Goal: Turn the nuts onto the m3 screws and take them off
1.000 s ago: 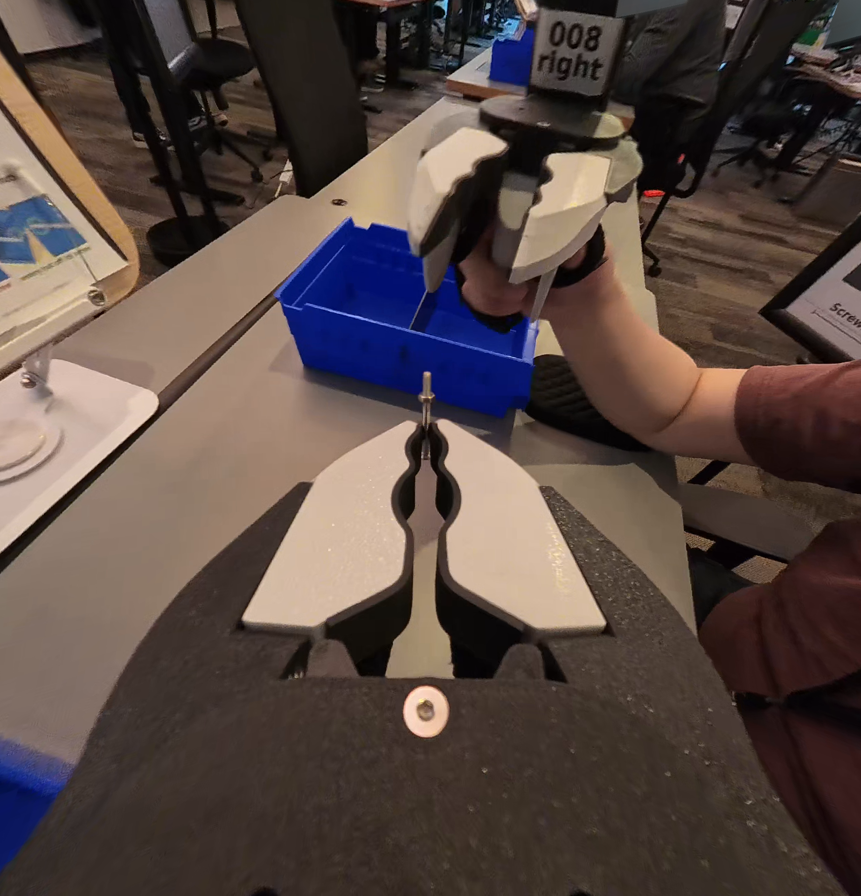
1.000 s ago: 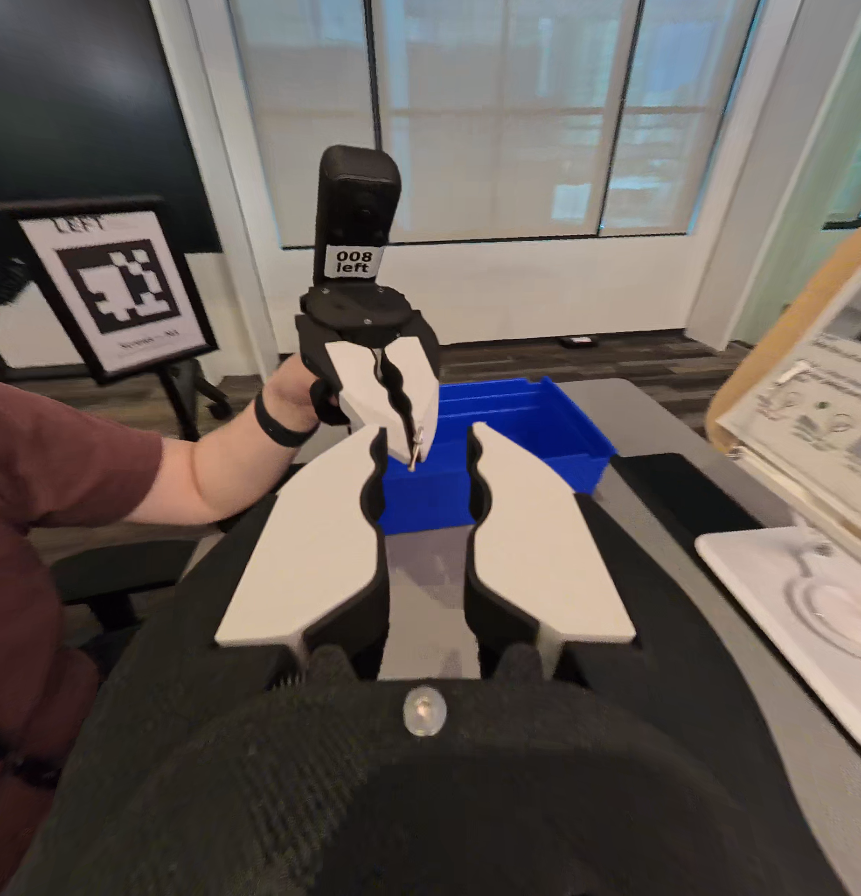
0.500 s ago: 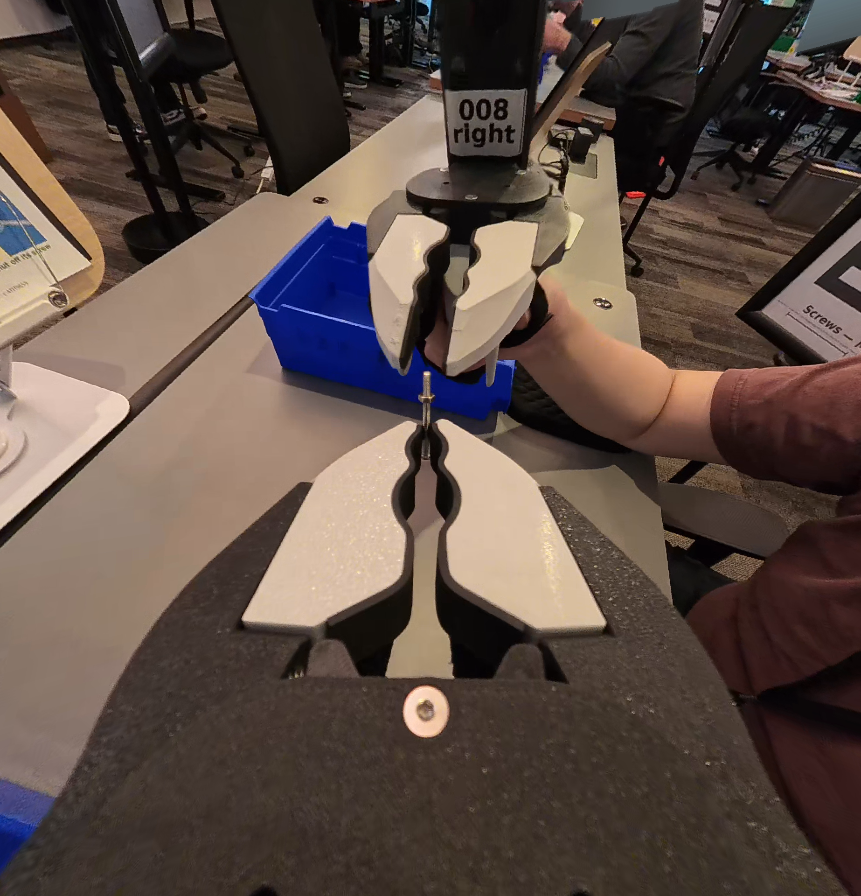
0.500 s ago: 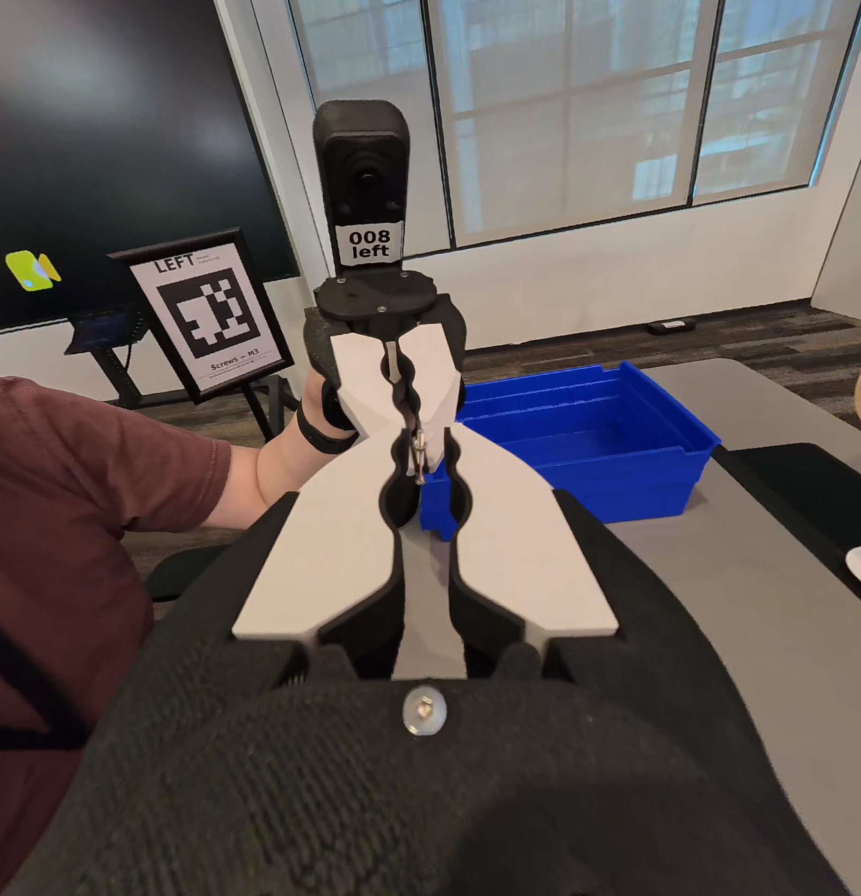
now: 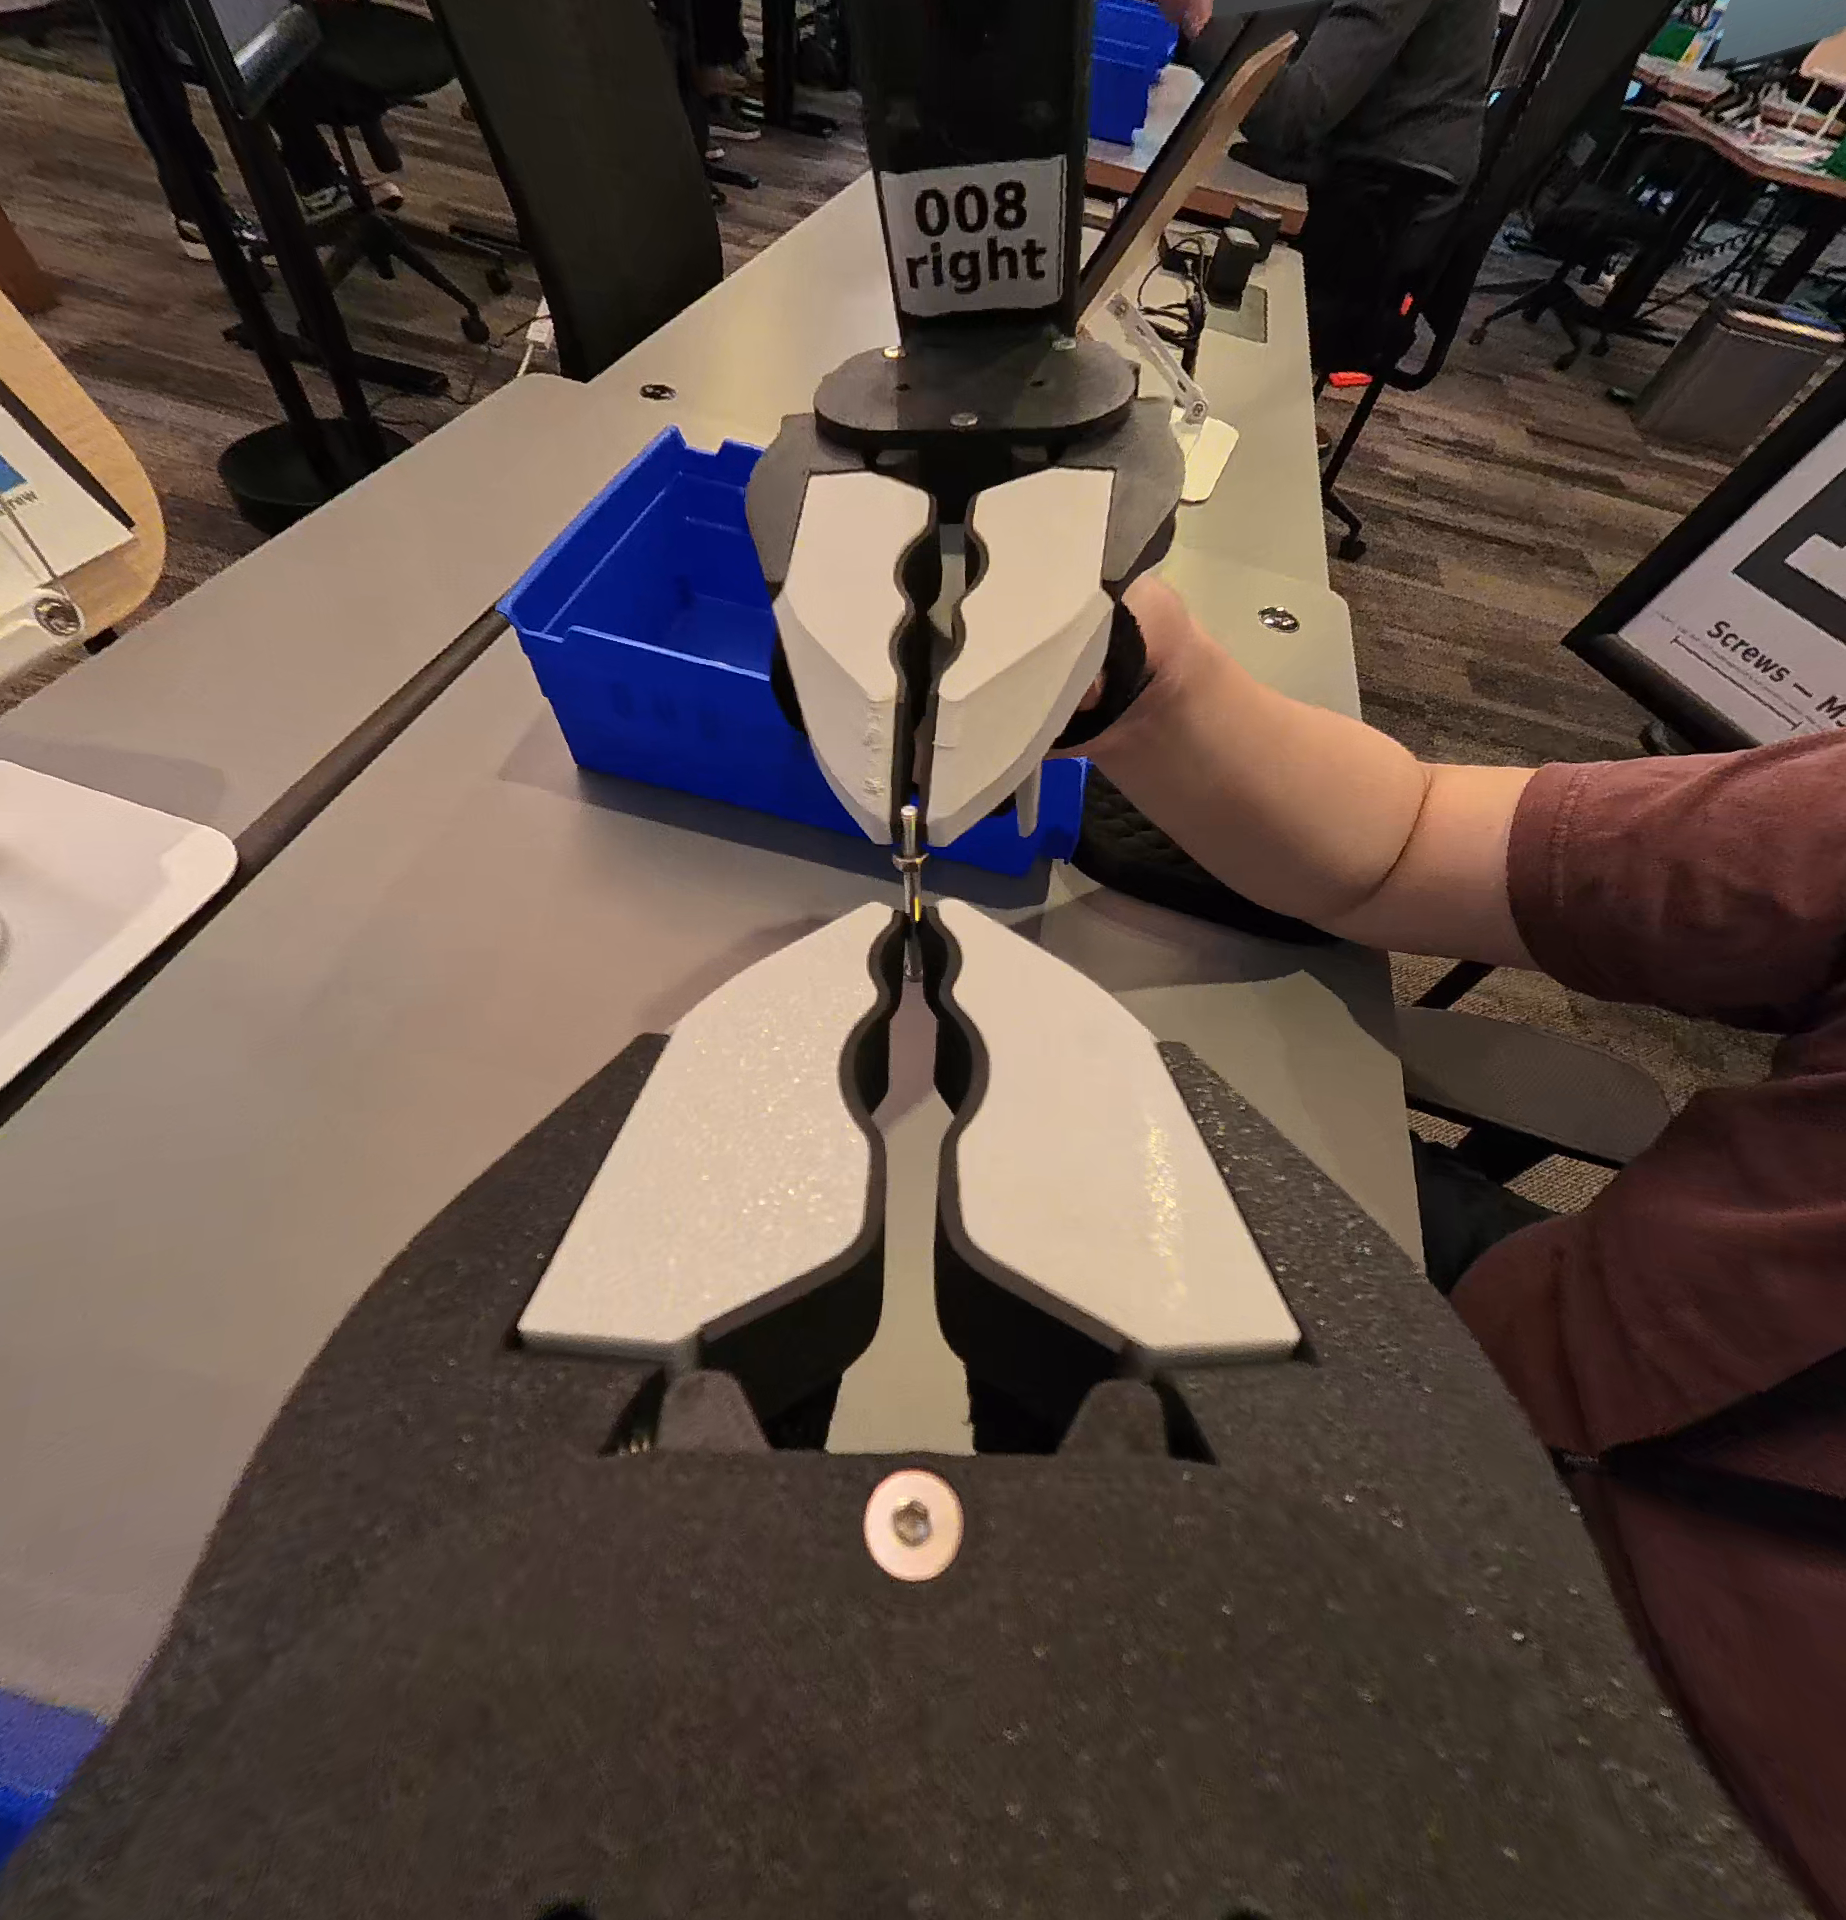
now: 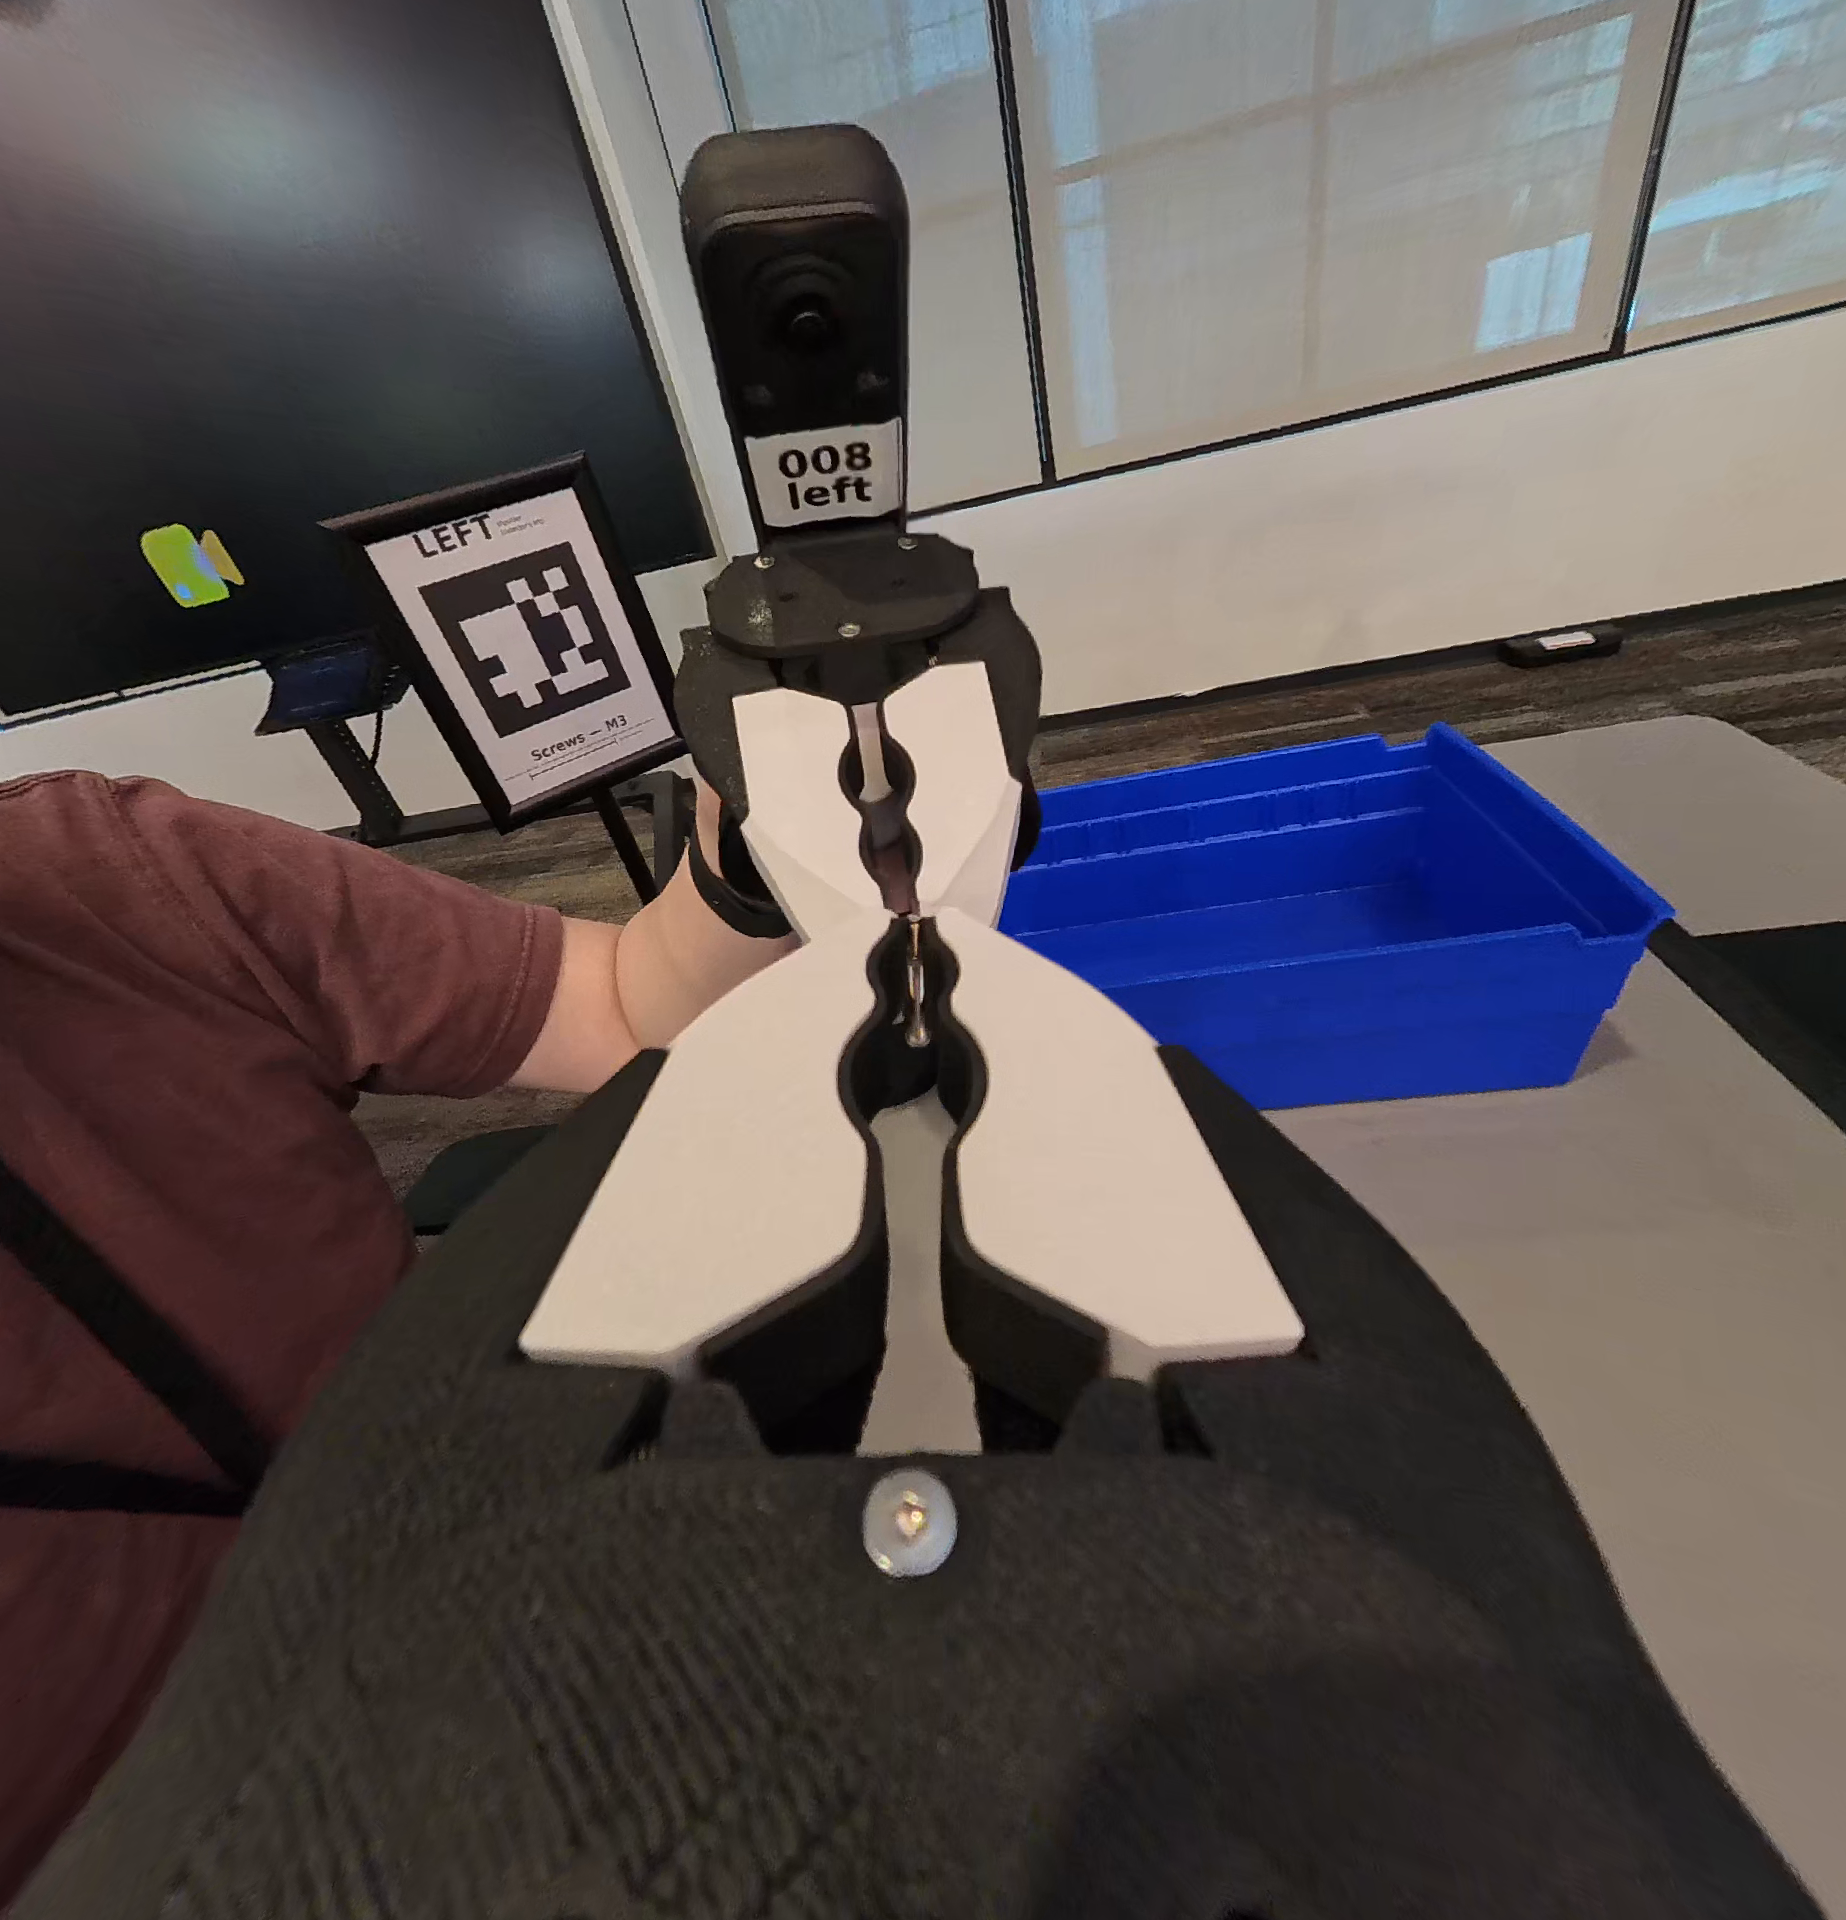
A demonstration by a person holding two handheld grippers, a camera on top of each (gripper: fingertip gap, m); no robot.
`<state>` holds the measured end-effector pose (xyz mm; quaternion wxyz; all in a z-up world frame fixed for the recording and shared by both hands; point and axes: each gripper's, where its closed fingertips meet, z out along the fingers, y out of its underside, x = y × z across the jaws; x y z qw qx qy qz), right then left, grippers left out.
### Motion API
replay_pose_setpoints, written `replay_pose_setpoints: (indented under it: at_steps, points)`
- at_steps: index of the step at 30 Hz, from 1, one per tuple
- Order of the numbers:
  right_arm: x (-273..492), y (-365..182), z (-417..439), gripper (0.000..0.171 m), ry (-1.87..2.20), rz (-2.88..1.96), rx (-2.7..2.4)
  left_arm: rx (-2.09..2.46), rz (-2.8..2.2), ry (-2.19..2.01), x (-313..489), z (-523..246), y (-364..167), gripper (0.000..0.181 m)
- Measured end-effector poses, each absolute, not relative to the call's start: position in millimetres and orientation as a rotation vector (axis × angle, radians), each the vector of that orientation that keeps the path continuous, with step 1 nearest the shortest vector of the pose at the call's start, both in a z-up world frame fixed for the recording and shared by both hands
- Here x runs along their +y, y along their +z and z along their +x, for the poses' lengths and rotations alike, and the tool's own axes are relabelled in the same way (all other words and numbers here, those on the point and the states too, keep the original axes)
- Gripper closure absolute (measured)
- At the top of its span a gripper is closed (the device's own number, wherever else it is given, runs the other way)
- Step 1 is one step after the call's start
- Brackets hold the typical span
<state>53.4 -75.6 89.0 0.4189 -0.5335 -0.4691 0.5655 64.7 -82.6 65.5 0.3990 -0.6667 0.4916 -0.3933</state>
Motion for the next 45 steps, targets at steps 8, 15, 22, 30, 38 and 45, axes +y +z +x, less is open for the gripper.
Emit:
replay_pose_setpoints:
  at_steps: [8,15,22,30,38,45]
  points:
    - [-78,98,55,0.169,1.503,-1.304,-1.13,1.243,-1.64,-1.065,-84,73,66,0.174]
    - [-75,101,59,0.169,1.511,-1.289,-1.103,1.164,-1.633,-1.28,-85,78,71,0.179]
    - [-67,101,60,0.153,1.504,-1.3,-1.065,1.063,-1.681,-1.515,-80,74,73,0.179]
    - [-58,96,64,0.149,1.362,-1.368,-1.064,1.056,-1.692,-1.289,-64,69,67,0.179]
    - [-62,95,54,0.148,1.417,-1.361,-1.036,1.101,-1.645,-1.278,-77,75,74,0.179]
    - [-62,98,60,0.149,1.453,-1.338,-1.046,1.119,-1.615,-1.3,-84,75,80,0.179]
